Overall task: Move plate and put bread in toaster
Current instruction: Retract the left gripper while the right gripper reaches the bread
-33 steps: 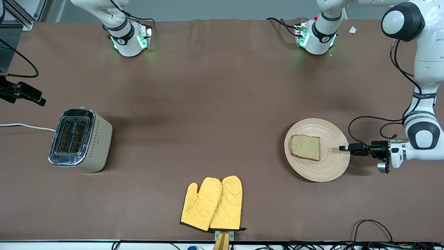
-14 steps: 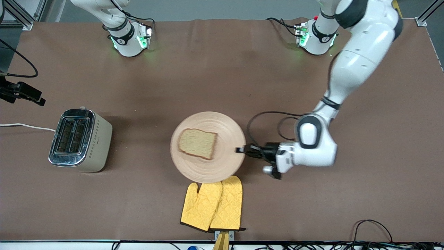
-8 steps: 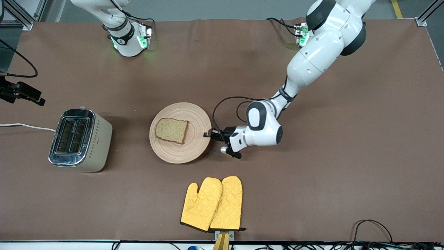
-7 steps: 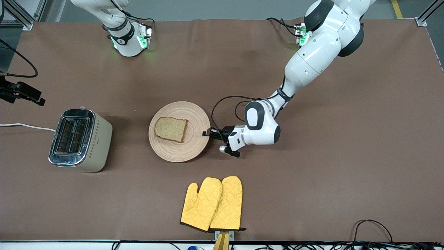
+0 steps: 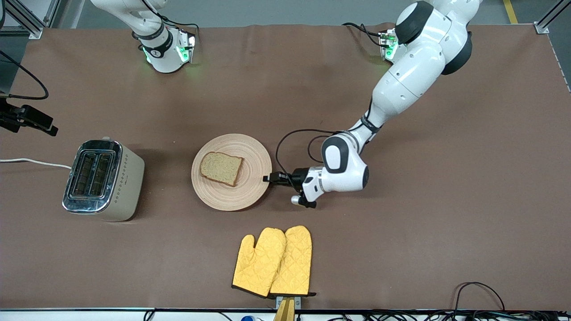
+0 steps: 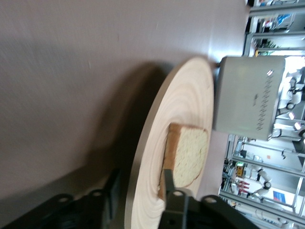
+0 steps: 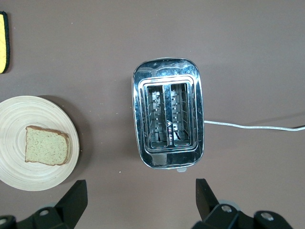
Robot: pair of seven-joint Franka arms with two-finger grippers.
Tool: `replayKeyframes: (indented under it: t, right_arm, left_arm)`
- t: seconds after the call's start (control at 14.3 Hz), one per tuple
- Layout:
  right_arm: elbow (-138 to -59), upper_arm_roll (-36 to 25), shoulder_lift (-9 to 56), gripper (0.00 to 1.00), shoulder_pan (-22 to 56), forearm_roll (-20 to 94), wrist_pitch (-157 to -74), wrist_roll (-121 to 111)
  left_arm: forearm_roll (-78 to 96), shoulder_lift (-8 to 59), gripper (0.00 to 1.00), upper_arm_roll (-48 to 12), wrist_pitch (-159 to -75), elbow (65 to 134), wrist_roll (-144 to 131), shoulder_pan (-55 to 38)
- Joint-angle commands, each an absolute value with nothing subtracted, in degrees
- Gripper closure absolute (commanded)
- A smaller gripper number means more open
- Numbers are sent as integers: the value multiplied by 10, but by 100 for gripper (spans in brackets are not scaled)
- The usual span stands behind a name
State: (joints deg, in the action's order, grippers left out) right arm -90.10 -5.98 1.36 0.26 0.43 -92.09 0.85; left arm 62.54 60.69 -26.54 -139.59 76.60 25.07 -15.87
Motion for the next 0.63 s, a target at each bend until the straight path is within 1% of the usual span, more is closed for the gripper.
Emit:
replayKeyframes:
  t: [0.0, 0.14, 0.28, 0.42, 0.49, 0.56]
  right_arm:
    - [-911, -56, 2, 0, -1, 8, -924, 4]
    - [-921, -55, 11, 0, 3, 22, -926, 4]
    - [-939, -55, 44, 0, 13, 40, -950, 6]
    - [-979, -54, 68, 0, 22, 49, -1010, 10]
    - [-997, -54, 82, 0, 27, 58, -1038, 11]
    - [-1005, -54, 100, 0, 36, 63, -1060, 11]
  left_arm:
    - [534, 574, 0, -262, -1308, 773, 197, -92]
    - [431, 570, 0, -268, -1215, 762, 172, -30]
    - [367, 563, 0, -262, -1100, 717, 171, 23]
    - [260, 547, 0, -262, -1030, 681, 171, 70]
    - [198, 534, 0, -264, -1003, 667, 172, 80]
    - [138, 507, 0, -263, -992, 664, 177, 83]
